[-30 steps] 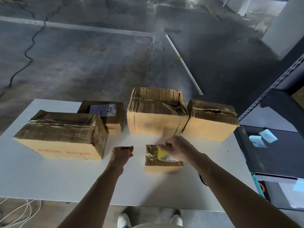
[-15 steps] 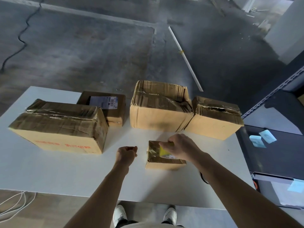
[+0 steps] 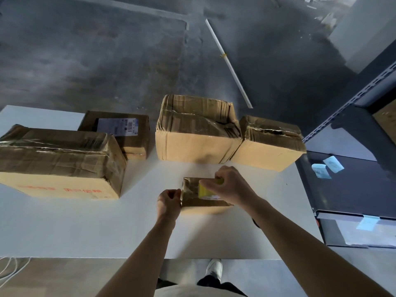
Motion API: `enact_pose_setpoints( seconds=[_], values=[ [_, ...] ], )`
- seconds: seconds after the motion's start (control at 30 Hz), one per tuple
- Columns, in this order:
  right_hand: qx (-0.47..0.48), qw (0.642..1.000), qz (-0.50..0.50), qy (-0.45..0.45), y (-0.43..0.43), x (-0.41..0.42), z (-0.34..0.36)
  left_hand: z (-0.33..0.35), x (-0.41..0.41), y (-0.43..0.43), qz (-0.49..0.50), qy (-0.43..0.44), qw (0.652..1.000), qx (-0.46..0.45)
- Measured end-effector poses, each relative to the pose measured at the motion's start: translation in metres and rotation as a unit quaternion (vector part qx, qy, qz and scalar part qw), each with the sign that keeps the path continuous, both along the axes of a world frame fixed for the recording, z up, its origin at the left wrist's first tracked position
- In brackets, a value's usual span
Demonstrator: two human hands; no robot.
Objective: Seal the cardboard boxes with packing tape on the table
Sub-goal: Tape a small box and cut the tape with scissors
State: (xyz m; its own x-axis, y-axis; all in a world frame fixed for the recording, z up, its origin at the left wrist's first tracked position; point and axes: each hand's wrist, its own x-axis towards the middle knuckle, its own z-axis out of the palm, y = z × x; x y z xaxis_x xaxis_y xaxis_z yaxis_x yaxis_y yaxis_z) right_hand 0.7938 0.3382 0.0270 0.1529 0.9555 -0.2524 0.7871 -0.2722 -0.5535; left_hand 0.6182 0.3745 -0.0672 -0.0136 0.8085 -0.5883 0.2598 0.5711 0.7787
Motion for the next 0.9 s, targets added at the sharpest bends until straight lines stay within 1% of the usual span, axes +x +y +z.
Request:
enact_pose_setpoints(
  seconds=[0.07, 0.17, 0.2, 0.27, 0.4, 0.5, 0.53, 0.6, 0.67, 0.73, 0.8, 0.83, 0.9],
  values=[
    [0.002, 0.999, -0.031, 0.033, -0.004, 0.006, -0.005, 0.0, 0.001, 0.001, -0.004, 0.003, 1.0, 0.003],
    [-0.061, 0.985, -0.071, 0.145, -0.008, 0.011, -0.001, -0.002, 0.001, 0.001, -0.024, 0.016, 1.0, 0.001],
    [-0.075, 0.98, -0.074, 0.167, -0.009, 0.011, 0.0, -0.003, 0.001, 0.001, -0.03, 0.019, 0.999, -0.002],
    [-0.082, 0.978, -0.077, 0.176, -0.008, 0.011, 0.001, -0.006, 0.002, 0.0, -0.036, 0.015, 0.999, -0.01],
    [-0.071, 0.981, -0.076, 0.166, -0.006, 0.012, -0.005, -0.008, 0.0, 0.003, -0.037, -0.006, 0.999, -0.039],
    [-0.075, 0.979, -0.08, 0.173, -0.005, 0.014, -0.005, -0.008, -0.005, 0.005, -0.058, 0.021, 0.996, -0.068],
    [-0.078, 0.979, -0.079, 0.173, -0.005, 0.014, -0.005, -0.007, -0.006, 0.005, -0.067, 0.029, 0.996, -0.058],
    [-0.085, 0.979, -0.08, 0.168, -0.004, 0.014, -0.003, 0.0, -0.002, 0.006, -0.069, 0.029, 0.997, 0.002],
    [-0.085, 0.98, -0.083, 0.162, -0.003, 0.012, -0.001, 0.015, 0.005, 0.01, -0.077, 0.005, 0.995, 0.056],
    [-0.077, 0.981, -0.086, 0.156, -0.003, 0.011, -0.002, 0.024, 0.013, 0.012, -0.134, -0.008, 0.986, 0.097],
    [-0.074, 0.981, -0.087, 0.158, -0.004, 0.013, -0.003, 0.02, 0.016, 0.009, -0.194, 0.018, 0.97, 0.143],
    [-0.072, 0.98, -0.086, 0.166, -0.006, 0.015, -0.003, 0.015, 0.015, 0.007, -0.205, 0.034, 0.966, 0.156],
    [-0.063, 0.976, -0.085, 0.191, -0.01, 0.02, -0.003, 0.002, 0.014, 0.004, -0.198, 0.051, 0.964, 0.169]
  ],
)
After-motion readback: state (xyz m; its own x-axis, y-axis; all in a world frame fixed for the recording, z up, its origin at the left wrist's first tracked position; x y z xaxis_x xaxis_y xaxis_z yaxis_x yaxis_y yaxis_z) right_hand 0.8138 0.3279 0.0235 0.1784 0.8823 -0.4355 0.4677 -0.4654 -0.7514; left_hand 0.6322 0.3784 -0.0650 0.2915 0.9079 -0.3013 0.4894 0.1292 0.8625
